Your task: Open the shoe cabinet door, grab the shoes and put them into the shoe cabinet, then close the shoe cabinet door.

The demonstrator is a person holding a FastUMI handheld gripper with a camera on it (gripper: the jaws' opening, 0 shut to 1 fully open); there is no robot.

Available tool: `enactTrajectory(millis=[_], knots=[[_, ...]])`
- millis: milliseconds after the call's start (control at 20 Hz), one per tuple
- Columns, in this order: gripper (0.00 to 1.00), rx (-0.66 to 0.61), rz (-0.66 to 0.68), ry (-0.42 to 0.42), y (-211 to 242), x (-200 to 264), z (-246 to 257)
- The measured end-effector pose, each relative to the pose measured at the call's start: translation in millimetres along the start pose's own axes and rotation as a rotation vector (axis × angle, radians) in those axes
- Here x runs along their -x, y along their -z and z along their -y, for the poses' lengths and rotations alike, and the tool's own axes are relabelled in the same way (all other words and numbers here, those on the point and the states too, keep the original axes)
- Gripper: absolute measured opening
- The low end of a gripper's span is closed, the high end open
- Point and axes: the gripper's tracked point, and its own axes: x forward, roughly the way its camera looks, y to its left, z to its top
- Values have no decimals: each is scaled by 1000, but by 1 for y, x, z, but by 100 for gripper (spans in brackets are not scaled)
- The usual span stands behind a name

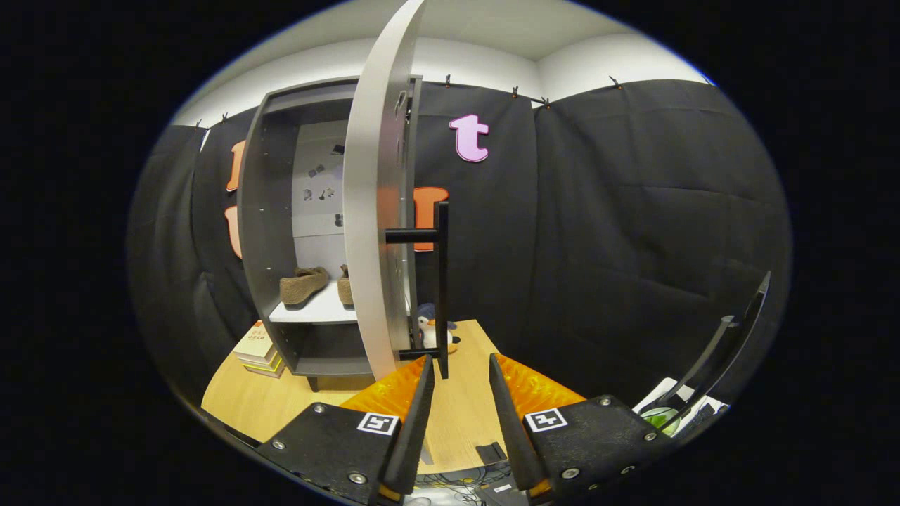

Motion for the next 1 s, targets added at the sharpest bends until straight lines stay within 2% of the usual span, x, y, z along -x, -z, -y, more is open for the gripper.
enactTrajectory(millis=[250,700,1000], knots=[[51,13,16,-51,-3,2,-22],[53,8,22,-195,-6,3,-75],[58,19,18,-297,-9,-1,-112]])
